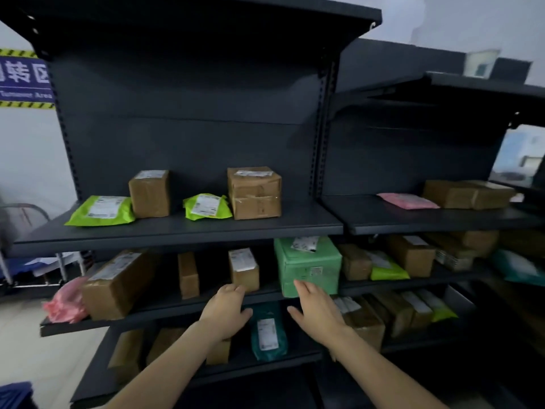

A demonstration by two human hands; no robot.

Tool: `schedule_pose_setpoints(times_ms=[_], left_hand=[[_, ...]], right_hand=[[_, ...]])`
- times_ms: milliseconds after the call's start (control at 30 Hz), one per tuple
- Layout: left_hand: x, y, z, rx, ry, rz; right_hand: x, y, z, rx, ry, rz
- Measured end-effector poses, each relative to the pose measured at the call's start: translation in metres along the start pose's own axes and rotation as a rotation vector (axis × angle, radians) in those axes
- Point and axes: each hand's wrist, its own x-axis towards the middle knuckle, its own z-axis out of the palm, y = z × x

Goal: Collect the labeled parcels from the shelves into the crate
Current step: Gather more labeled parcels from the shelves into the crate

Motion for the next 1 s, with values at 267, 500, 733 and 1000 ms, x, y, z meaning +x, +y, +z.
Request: schedule_pose_setpoints(times_ms=[267, 500, 733, 1000], left_hand=[[0.024, 0.063, 0.017, 0.011, -0.030, 0.132], [0.066, 0.122, 0.038, 0.031, -0.066, 0.263], [0.122, 0.187, 0.055, -0.037, -0.072, 0.398], [0.195, 0.240, 0.063, -0.063, -0.052, 0.559]], right_hand=[[-0.023, 0.061, -0.018, 0.011, 0.066, 0.096], [-0.036, 0.113, -0.029, 0.011, 0.104, 0.194], [-0.032, 0.175, -0.045, -0.035, 0.137, 0.289], [0.005, 0.238, -0.056, -0.053, 0.180, 0.383]])
